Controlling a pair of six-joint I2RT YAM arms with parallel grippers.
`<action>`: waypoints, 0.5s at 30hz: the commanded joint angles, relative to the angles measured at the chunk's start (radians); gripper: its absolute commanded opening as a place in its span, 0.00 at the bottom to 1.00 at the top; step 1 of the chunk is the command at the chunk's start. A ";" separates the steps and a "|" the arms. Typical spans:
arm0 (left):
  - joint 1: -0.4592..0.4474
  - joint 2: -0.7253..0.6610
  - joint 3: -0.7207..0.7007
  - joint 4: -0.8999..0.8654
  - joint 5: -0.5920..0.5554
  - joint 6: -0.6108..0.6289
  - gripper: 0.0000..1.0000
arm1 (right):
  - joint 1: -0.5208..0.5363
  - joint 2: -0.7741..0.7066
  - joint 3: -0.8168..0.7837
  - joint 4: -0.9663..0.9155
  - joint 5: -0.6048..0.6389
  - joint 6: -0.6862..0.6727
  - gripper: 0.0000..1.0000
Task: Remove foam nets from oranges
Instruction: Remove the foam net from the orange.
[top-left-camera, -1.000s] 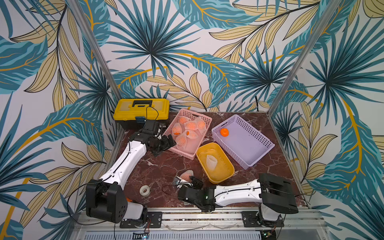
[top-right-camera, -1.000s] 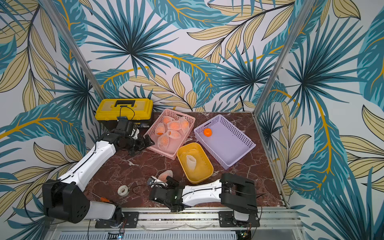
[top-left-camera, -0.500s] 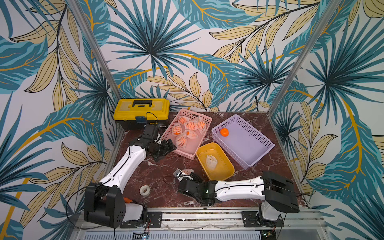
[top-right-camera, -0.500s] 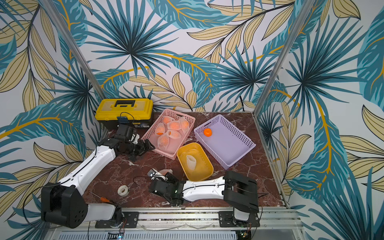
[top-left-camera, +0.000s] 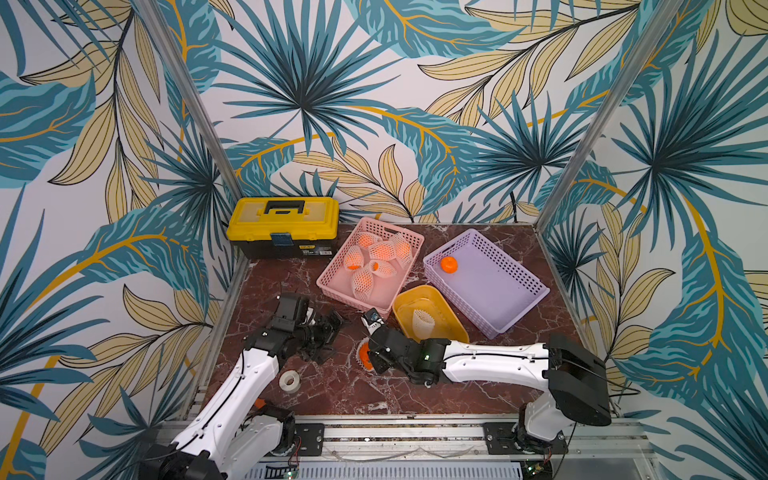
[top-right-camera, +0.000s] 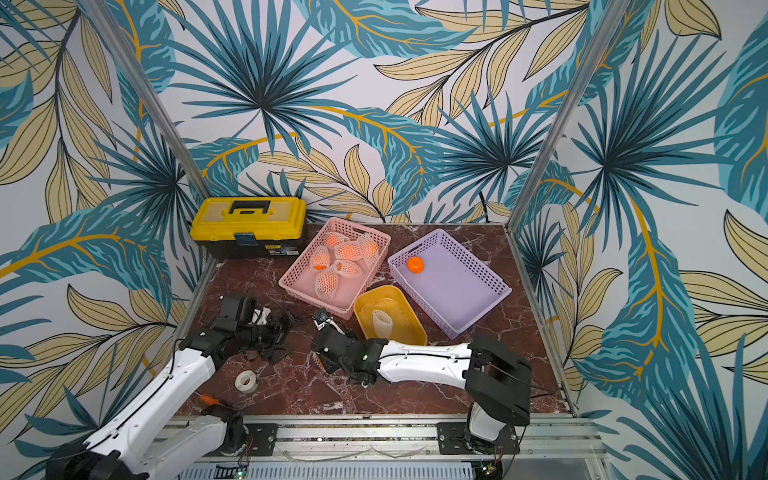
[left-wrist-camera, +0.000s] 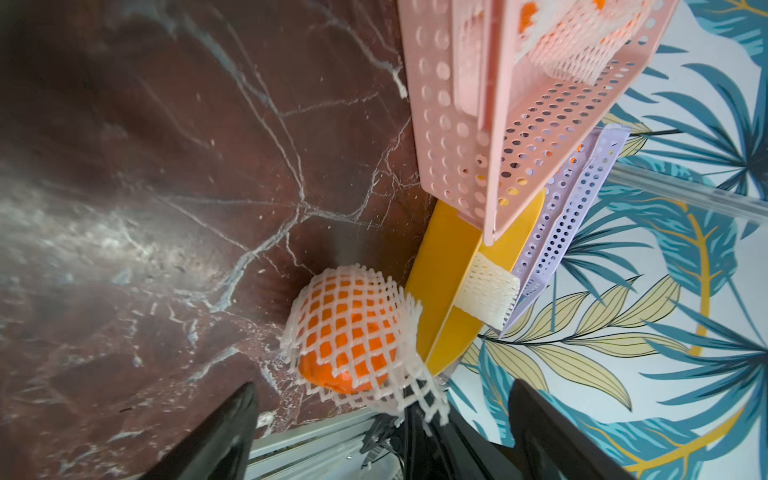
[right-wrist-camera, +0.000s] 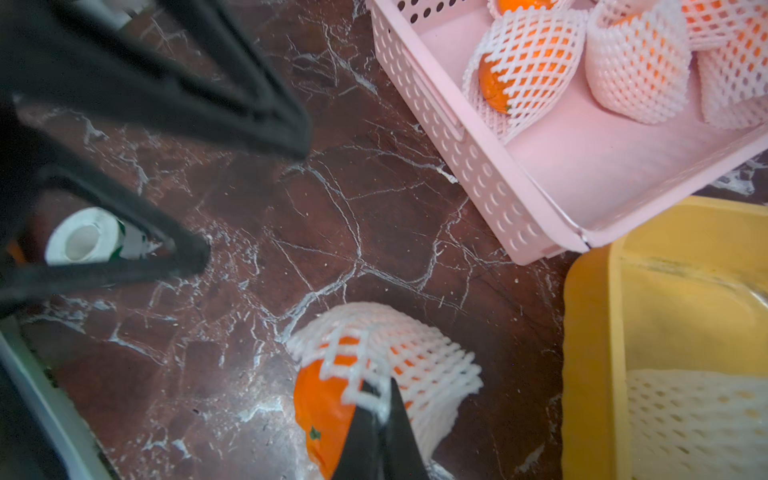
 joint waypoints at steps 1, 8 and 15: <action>-0.058 -0.060 -0.073 0.104 -0.017 -0.171 0.97 | -0.005 -0.033 -0.018 0.050 -0.053 0.064 0.00; -0.149 -0.207 -0.186 0.144 -0.124 -0.331 0.99 | -0.012 -0.042 -0.037 0.071 -0.078 0.089 0.00; -0.167 -0.245 -0.280 0.251 -0.144 -0.390 1.00 | -0.023 -0.044 -0.080 0.108 -0.112 0.086 0.00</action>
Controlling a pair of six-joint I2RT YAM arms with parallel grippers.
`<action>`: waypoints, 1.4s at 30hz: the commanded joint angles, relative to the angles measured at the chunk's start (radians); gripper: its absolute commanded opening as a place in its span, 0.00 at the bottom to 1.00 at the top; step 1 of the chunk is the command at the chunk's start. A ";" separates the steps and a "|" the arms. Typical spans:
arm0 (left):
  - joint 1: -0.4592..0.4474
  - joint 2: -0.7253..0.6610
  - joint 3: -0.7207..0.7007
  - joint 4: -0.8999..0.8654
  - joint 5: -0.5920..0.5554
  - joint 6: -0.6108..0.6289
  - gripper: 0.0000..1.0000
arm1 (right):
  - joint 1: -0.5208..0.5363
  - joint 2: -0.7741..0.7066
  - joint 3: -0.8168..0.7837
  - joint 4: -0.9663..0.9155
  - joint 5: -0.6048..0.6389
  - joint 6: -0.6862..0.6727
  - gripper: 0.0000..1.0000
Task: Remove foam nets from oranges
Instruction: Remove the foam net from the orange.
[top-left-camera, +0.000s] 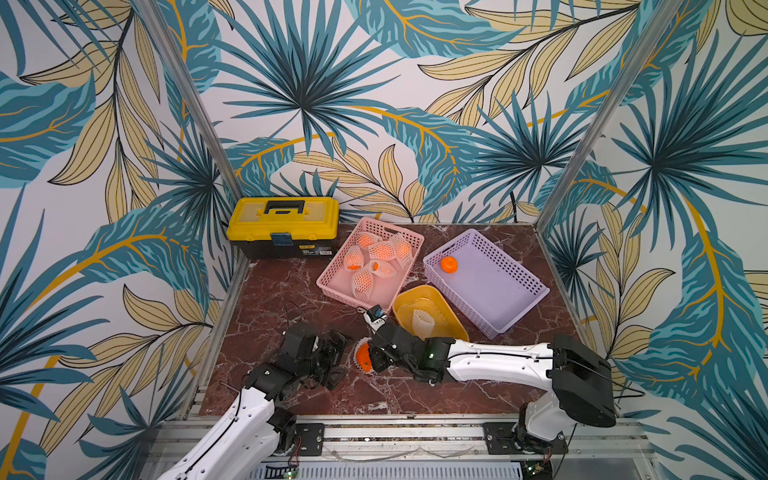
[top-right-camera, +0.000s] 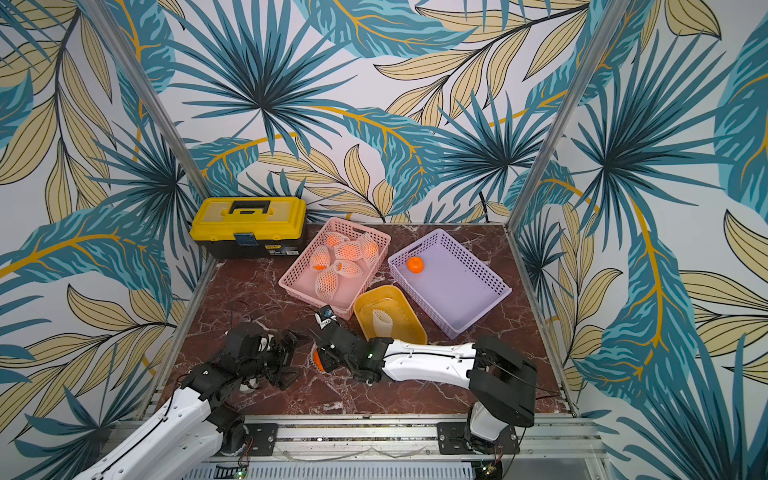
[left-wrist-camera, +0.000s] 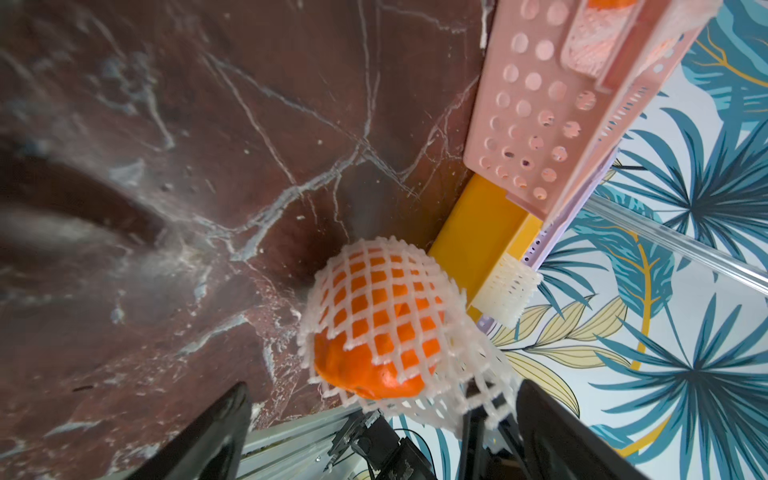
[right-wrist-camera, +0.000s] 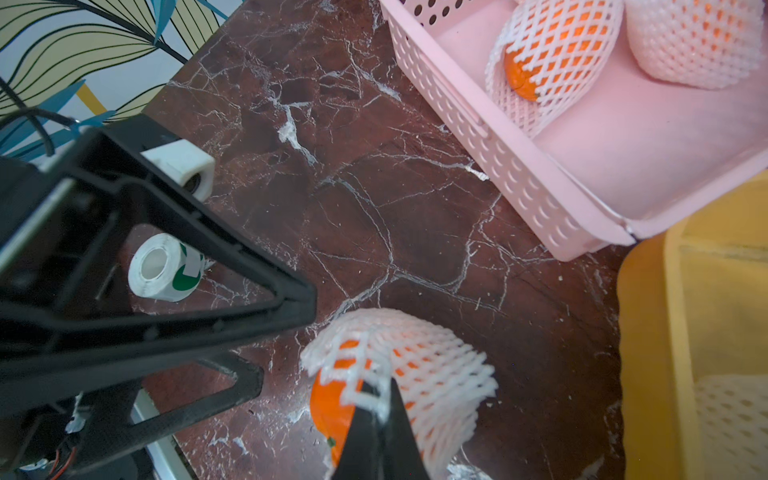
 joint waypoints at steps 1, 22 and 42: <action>-0.007 0.005 -0.006 0.071 -0.028 -0.035 1.00 | -0.003 -0.025 -0.036 0.028 -0.015 0.020 0.00; -0.142 0.152 -0.080 0.329 -0.159 -0.165 0.82 | -0.034 -0.025 -0.056 -0.014 -0.029 0.098 0.13; -0.167 0.300 -0.031 0.435 -0.161 -0.184 0.11 | -0.044 -0.074 -0.092 0.008 -0.093 0.023 0.40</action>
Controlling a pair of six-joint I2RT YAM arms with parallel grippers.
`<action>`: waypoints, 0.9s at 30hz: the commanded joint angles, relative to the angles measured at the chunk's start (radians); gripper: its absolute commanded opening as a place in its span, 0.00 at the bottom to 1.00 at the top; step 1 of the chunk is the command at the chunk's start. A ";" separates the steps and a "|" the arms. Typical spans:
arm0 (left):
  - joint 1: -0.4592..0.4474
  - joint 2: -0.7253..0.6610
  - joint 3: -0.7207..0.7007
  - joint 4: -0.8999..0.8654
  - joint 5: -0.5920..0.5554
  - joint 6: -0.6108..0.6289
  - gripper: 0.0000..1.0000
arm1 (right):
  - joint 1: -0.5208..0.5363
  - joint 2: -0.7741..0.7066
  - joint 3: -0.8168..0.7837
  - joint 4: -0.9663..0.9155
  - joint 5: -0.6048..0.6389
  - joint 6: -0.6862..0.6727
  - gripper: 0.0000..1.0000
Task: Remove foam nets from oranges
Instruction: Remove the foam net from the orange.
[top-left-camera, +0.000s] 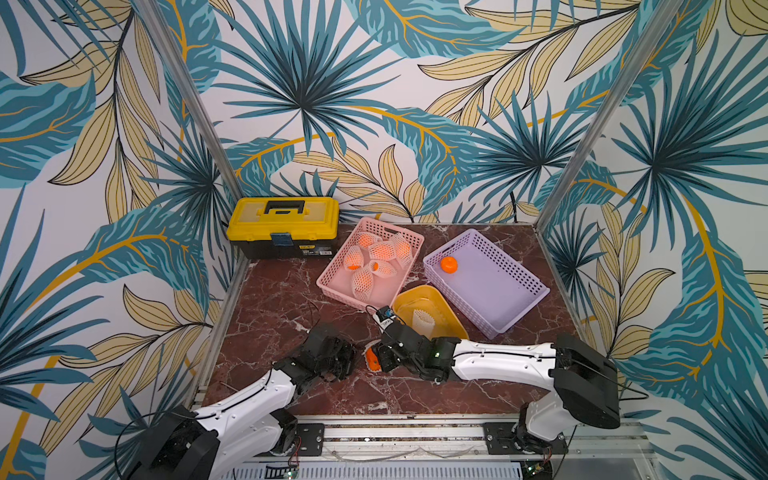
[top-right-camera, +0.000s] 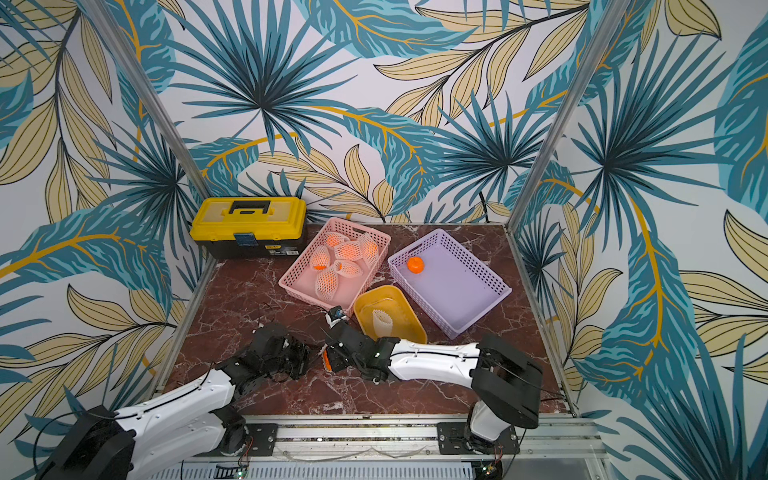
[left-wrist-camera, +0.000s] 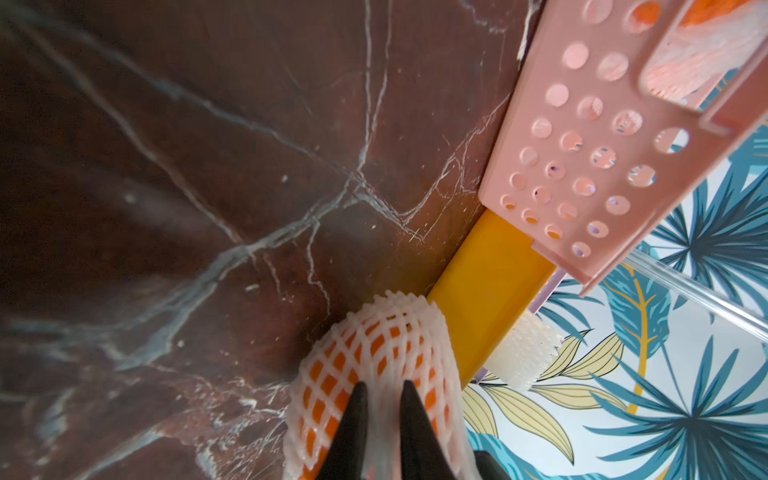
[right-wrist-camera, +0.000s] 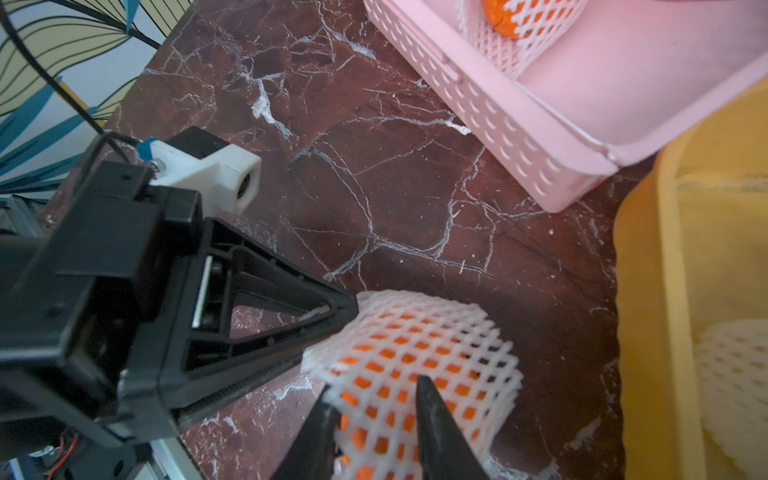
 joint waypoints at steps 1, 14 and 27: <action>-0.006 -0.019 0.027 0.000 -0.012 -0.013 0.08 | -0.003 -0.047 -0.032 0.012 -0.037 -0.045 0.43; -0.008 -0.116 0.150 -0.226 -0.048 -0.040 0.00 | 0.006 -0.153 -0.149 0.059 -0.051 -0.255 0.83; -0.017 -0.097 0.196 -0.247 -0.051 -0.048 0.00 | 0.044 -0.032 -0.145 0.257 0.022 -0.184 0.77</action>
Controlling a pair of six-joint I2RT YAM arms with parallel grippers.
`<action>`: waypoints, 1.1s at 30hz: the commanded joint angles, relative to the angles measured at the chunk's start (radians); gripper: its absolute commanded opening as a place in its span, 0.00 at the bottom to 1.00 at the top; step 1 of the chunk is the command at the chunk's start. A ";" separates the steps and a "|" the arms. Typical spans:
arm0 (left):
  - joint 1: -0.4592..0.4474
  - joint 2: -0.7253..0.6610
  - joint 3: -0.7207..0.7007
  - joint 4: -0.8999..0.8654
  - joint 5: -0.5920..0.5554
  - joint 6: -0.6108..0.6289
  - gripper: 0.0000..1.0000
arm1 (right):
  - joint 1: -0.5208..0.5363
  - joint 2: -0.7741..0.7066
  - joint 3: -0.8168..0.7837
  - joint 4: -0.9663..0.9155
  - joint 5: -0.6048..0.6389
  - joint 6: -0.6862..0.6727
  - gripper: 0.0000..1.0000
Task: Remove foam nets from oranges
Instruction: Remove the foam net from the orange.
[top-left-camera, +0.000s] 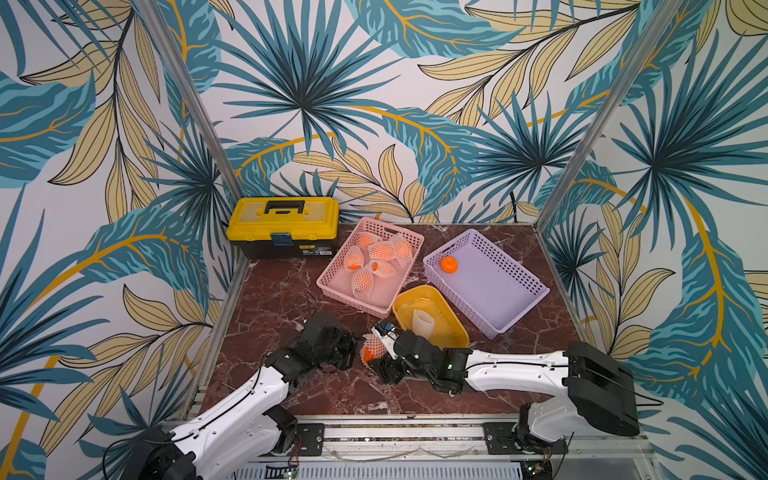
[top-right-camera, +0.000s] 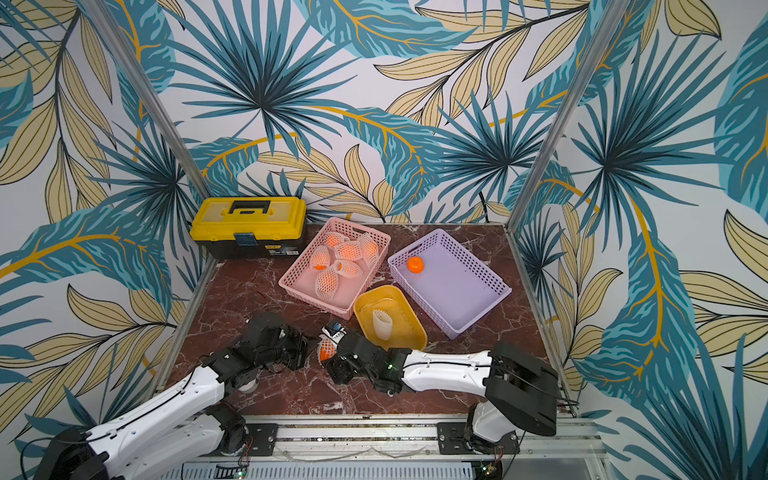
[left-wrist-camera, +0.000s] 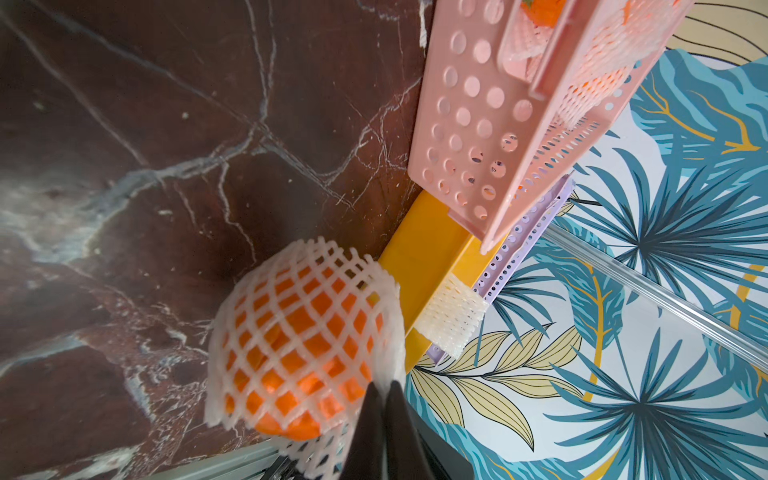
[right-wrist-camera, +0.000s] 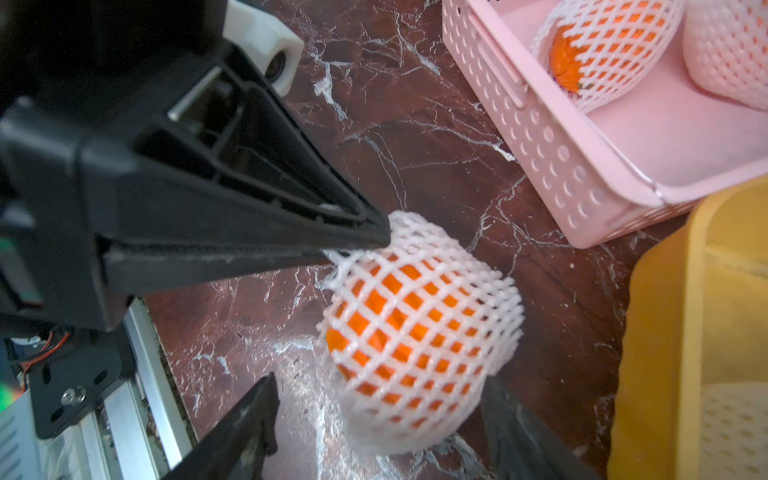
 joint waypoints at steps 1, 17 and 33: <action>-0.007 -0.001 0.032 -0.018 -0.019 -0.002 0.00 | 0.028 0.049 0.023 0.061 0.076 0.048 0.76; -0.055 0.000 0.078 -0.050 -0.077 -0.067 0.00 | 0.201 0.268 0.210 -0.026 0.599 0.169 0.82; -0.048 -0.039 0.112 -0.105 -0.150 0.052 0.70 | 0.194 0.213 0.027 0.307 0.536 0.146 0.26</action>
